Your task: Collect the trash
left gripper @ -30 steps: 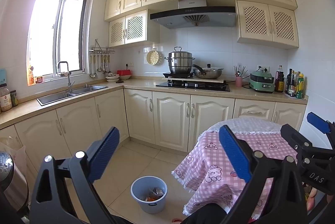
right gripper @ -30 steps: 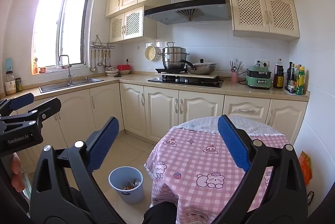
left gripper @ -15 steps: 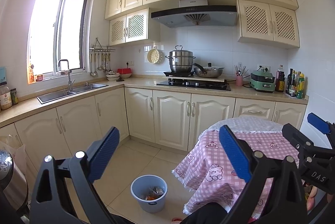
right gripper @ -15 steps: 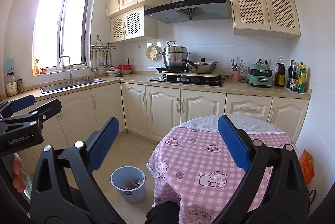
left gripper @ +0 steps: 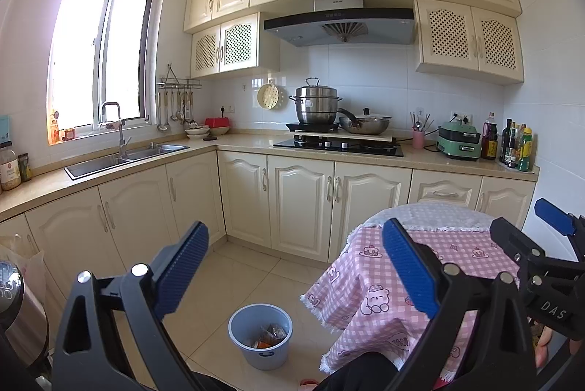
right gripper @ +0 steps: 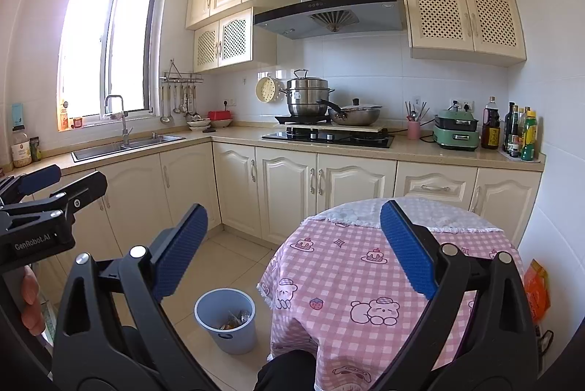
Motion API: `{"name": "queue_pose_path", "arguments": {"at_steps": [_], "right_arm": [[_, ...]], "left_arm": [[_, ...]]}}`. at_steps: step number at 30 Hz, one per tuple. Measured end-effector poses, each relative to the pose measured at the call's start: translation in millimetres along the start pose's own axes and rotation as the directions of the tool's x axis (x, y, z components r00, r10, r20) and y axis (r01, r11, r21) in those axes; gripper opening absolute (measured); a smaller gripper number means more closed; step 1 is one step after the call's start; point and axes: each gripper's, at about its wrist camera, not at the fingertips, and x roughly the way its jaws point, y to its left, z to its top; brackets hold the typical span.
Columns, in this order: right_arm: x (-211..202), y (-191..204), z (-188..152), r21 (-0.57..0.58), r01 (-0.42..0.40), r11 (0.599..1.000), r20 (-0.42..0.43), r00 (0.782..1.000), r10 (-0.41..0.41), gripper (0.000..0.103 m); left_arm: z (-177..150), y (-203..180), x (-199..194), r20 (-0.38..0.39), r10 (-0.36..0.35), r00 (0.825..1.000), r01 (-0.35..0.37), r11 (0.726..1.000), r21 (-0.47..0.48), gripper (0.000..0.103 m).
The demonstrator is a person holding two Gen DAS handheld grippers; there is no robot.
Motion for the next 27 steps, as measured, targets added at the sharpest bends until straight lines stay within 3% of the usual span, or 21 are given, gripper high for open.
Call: {"name": "queue_pose_path", "arguments": {"at_steps": [27], "right_arm": [[2.9,1.4,-7.0,0.001,-0.01,1.0,-0.012,1.0,0.01,0.094]], "left_arm": [[-5.3,4.1,5.6,-0.009,-0.003,1.0,0.003,1.0,0.006,0.094]]}}
